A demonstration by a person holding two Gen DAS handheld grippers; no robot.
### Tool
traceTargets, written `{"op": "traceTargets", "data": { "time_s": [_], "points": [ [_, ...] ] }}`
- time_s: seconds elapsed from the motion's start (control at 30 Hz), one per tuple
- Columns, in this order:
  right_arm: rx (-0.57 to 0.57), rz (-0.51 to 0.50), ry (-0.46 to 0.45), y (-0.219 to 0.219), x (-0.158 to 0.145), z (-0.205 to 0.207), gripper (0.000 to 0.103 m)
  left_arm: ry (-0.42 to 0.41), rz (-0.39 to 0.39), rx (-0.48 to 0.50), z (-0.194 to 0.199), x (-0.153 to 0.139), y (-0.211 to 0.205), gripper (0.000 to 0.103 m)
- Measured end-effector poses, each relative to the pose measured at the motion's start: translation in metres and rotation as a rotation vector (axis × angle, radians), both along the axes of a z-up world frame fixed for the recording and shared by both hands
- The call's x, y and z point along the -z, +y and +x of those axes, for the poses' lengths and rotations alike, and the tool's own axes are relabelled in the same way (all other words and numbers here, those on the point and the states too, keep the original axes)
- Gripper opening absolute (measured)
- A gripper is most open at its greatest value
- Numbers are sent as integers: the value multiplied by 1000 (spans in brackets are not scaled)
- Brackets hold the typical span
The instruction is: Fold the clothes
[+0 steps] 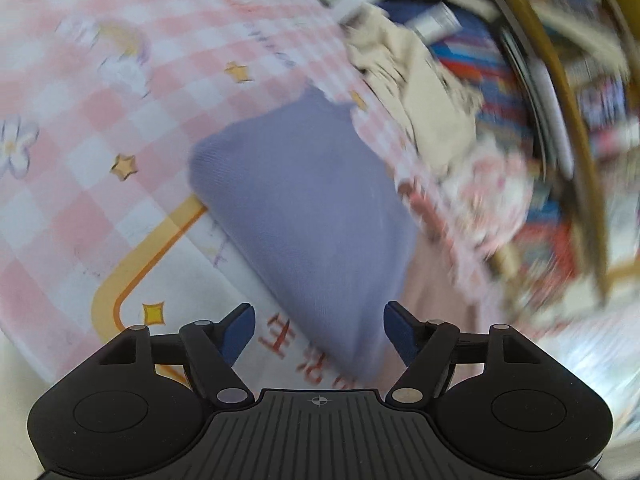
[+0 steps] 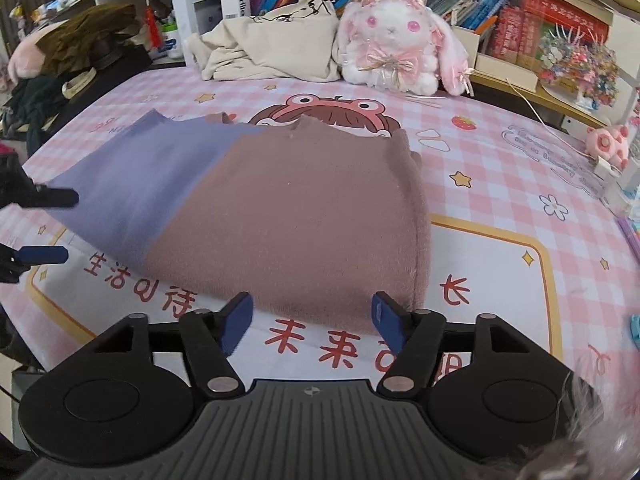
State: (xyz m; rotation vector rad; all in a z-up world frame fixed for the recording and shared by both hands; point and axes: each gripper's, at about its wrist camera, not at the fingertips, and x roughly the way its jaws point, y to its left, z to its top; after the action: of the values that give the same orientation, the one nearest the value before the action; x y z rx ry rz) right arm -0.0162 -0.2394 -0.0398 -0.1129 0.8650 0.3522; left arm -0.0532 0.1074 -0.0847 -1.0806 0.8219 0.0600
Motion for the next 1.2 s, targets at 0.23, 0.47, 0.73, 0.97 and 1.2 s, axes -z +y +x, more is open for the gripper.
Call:
{"op": "traceTargets", "data": {
  "time_s": [0.23,0.47,0.73,0.97,1.2],
  "points": [
    [38,-23,-11,11,-6,-8,55,6,-116,-198,0,16,34,69],
    [86,-47,-13,15,-9,-15,55,24,-160,-294,2,31,51,44],
    [115,-41,-12,23,-12,-17,49,-2,-31,-237,25,34,59,12],
    [88,-47,-3,38,-12,-20,45,-118,272,-160,19,-10,65,10],
    [131,-24,8,38,-11,-19,45,-61,60,-204,11,23,95,36]
  ]
}}
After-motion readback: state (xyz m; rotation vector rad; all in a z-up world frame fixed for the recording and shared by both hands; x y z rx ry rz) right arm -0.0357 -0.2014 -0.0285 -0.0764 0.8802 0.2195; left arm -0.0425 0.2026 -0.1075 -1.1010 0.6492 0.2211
